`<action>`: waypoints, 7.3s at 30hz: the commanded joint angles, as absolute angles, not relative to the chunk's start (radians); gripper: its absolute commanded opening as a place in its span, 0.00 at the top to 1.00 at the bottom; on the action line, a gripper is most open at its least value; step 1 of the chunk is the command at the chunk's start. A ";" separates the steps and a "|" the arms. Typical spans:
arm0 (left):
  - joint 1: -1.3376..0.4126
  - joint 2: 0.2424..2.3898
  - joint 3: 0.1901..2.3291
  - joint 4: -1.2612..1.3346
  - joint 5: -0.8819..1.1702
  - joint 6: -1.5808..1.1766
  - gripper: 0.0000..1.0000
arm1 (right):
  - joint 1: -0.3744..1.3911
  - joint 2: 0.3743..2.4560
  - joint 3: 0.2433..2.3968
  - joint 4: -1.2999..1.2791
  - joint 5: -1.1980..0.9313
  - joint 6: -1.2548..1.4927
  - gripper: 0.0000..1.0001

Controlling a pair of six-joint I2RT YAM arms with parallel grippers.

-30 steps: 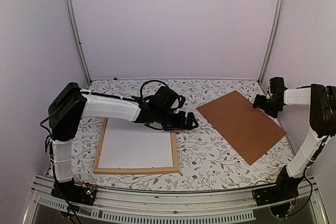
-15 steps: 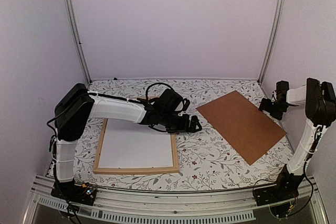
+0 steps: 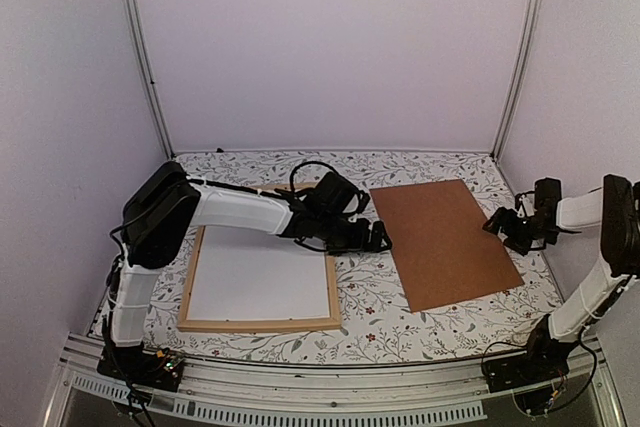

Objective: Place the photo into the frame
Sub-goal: Pick up the backboard from the center of the board, then place the backboard on the frame body.

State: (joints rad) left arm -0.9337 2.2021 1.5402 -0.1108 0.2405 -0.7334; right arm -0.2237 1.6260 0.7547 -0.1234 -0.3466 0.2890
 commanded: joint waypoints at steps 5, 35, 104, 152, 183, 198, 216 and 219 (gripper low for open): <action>-0.943 2.292 1.632 -0.163 0.209 -0.758 0.01 | -0.216 1.394 0.575 -0.142 -0.577 0.390 0.15; -0.948 2.429 1.693 -0.130 0.239 -0.806 0.02 | -0.218 1.575 0.597 -0.009 -0.772 0.444 0.14; -0.960 2.206 1.466 0.049 0.339 -0.874 0.03 | -0.039 1.370 0.658 0.411 -1.163 0.790 0.47; -0.966 2.194 1.456 0.070 0.348 -0.884 0.03 | 0.151 1.304 0.773 0.179 -0.881 0.858 0.55; -0.963 2.178 1.451 0.059 0.345 -0.862 0.03 | 0.155 1.454 1.147 -0.488 -0.657 0.407 0.79; -0.940 2.102 1.452 0.005 0.297 -0.757 0.00 | 0.152 1.415 1.234 -0.613 -0.599 0.324 1.00; -0.536 1.560 1.093 -0.312 0.003 -0.564 0.00 | 0.129 1.347 1.429 -0.631 -0.783 0.403 1.00; -0.397 1.495 1.018 -0.345 0.003 -0.556 0.00 | 0.130 1.339 1.404 -0.594 -0.795 0.410 1.00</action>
State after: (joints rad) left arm -0.5259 1.5700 1.0954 -0.2523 0.0437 -0.5930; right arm 0.1299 1.3697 1.4002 -0.6865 -0.7238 0.3828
